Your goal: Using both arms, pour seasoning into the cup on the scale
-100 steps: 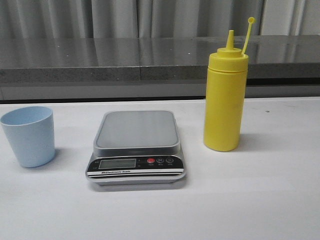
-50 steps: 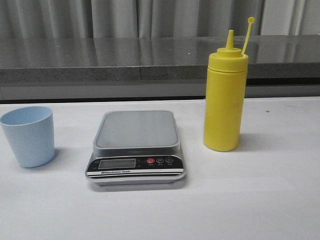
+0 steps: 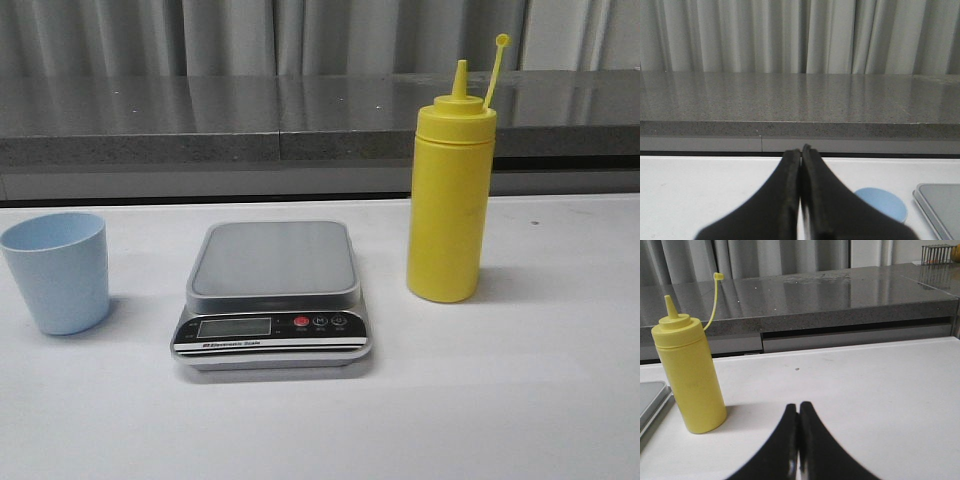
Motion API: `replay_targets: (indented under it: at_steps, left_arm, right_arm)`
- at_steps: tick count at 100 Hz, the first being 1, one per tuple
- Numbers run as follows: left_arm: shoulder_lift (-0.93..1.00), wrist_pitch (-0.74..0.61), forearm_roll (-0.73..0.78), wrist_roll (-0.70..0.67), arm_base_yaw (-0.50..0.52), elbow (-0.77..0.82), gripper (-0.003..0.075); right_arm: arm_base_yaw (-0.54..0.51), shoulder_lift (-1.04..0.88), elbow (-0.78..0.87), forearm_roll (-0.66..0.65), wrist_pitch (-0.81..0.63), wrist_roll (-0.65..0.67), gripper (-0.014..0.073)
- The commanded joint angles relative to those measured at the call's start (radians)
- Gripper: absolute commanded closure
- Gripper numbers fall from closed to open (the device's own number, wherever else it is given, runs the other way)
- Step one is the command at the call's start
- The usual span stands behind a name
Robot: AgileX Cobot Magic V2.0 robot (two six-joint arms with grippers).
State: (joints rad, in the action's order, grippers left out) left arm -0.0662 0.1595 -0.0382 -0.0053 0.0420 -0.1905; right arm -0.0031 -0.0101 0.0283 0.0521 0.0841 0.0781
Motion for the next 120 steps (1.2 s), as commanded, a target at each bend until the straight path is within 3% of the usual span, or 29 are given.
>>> replay_targets:
  at_steps: [1, 24, 45, 55, 72, 79, 120]
  left_arm:
    - [-0.069, -0.022, -0.012, -0.010, 0.003, -0.083, 0.0740]
    - [-0.228, 0.147, -0.012, -0.010, 0.003, -0.226, 0.0739]
    - [-0.379, 0.181, -0.012, -0.010, 0.003, -0.315, 0.0717]
    - [-0.450, 0.179, -0.012, -0.010, 0.003, -0.348, 0.0615]
    - [-0.559, 0.170, -0.012, -0.010, 0.003, -0.390, 0.0328]
    - [-0.610, 0.167, -0.012, -0.006, -0.002, -0.406, 0.0272]
    - [-0.936, 0.182, -0.012, -0.003, -0.147, -0.576, 0.0269]
  right_arm:
    - [-0.005, -0.024, -0.015, -0.005, -0.078, -0.007, 0.0652]
    - [-0.005, -0.024, -0.015, -0.005, -0.078, -0.007, 0.0652]
    - [-0.005, -0.024, -0.015, -0.005, -0.078, -0.007, 0.0652]
    - [-0.005, -0.024, -0.015, -0.005, -0.078, -0.007, 0.0652]
    - [-0.005, -0.024, -0.015, -0.005, -0.078, -0.007, 0.0652]
    - [-0.005, -0.024, -0.015, -0.005, -0.078, -0.007, 0.0652]
    - [-0.005, -0.024, -0.015, -0.005, -0.078, -0.007, 0.0652]
